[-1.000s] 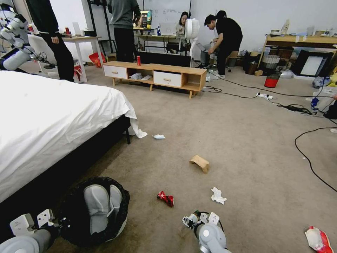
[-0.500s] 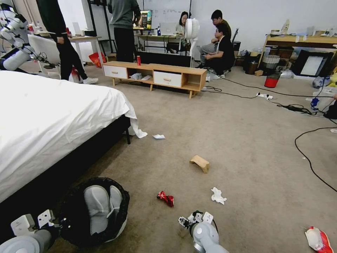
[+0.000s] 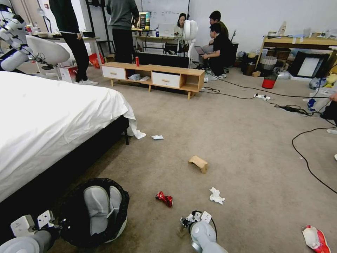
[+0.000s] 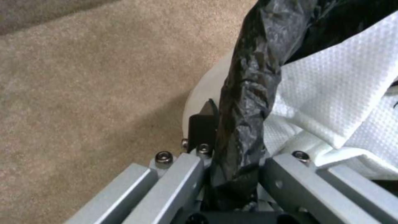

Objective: Pick up the trash bin and place the garbage on the floor into it.

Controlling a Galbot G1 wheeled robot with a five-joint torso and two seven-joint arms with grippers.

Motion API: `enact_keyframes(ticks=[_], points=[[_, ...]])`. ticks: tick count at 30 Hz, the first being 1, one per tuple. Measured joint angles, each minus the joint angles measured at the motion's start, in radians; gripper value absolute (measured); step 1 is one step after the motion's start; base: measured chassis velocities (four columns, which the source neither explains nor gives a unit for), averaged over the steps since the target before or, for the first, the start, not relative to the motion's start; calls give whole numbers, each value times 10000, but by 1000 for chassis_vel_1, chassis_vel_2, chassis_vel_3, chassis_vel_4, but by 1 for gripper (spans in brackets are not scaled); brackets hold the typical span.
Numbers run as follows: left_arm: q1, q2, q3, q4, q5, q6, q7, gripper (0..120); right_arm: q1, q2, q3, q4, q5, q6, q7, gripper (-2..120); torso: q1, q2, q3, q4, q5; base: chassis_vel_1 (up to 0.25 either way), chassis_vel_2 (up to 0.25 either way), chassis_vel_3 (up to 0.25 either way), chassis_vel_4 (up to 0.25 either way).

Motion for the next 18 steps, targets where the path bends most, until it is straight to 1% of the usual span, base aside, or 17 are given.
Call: enact_keyframes(ticks=[1,2,3,4,6,7,8,9,10,12,15,16,18], points=[[0,-7,1,0,1,0,1,0,-26,-17,-14,28,-6,1,3,57,0,-1,1,0,2,0,0,0,0],[0,-7,1,0,1,0,1,0,-26,-17,-14,28,-6,1,3,57,0,-1,1,0,2,0,0,0,0],[-1,-10,12,0,10,0,0,0,-69,-40,-25,63,-17,2,4,51,0,-2,0,0,1,0,0,0,0],[-1,-10,12,0,10,0,0,0,-69,-40,-25,63,-17,2,4,51,0,-2,0,0,1,0,0,0,0],[-12,-10,44,9,17,0,2,0,-135,-101,-47,150,-24,4,9,43,0,-6,2,5,10,0,0,0,0],[-12,-10,44,9,17,0,2,0,-135,-101,-47,150,-24,4,9,43,0,-6,2,5,10,0,0,0,0],[-24,-5,64,19,22,0,2,0,-168,-140,-65,200,-24,3,9,39,2,-7,3,8,13,0,0,0,0],[-39,10,92,29,22,0,0,0,-220,-198,-95,282,-24,-8,13,36,3,-9,3,10,17,0,0,0,0],[-39,10,92,29,22,0,0,0,-220,-198,-95,282,-24,-8,13,36,3,-9,3,10,17,0,0,0,0],[-63,15,153,34,13,0,-21,0,-337,-285,-139,478,-20,-40,16,30,4,-10,3,12,19,0,0,0,0],[-66,19,181,35,-2,0,-27,0,-425,-345,-161,635,-22,-50,36,29,4,-10,4,14,23,0,0,0,0],[-65,21,197,35,-20,0,-29,0,-519,-420,-184,824,-14,-81,66,28,5,-11,5,16,24,0,0,0,0],[-72,35,311,-121,-225,0,-103,0,-891,-949,-187,2139,-139,-125,191,28,6,-11,6,5,13,0,0,0,0]])
